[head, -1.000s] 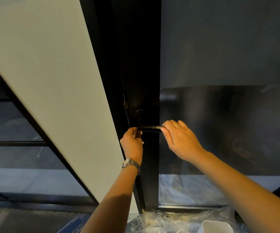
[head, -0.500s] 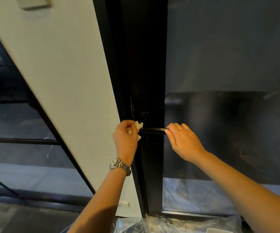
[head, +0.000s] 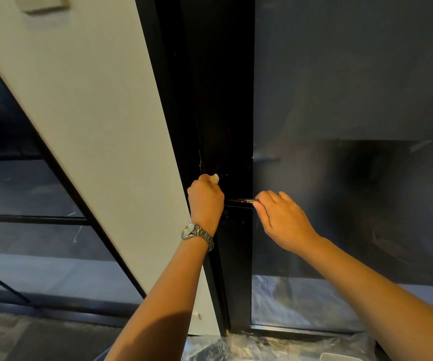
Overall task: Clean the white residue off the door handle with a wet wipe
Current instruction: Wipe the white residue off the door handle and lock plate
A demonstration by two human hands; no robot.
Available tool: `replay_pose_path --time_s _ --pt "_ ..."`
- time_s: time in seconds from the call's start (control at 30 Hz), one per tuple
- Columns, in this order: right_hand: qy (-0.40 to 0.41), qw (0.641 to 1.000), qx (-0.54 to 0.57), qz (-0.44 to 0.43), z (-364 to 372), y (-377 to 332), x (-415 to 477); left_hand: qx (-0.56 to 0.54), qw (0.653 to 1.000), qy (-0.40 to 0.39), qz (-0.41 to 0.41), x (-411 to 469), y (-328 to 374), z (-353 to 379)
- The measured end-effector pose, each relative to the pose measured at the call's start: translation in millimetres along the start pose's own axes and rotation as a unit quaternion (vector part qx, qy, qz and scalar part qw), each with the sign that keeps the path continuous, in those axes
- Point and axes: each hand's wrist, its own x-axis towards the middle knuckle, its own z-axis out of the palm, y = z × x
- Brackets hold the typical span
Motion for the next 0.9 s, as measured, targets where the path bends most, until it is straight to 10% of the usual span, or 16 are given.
replay_pose_path --time_s 0.9 --pt "0.011 1.000 0.019 -0.006 0 -1 -1 0.083 0.990 0.019 0.111 13 20 -9"
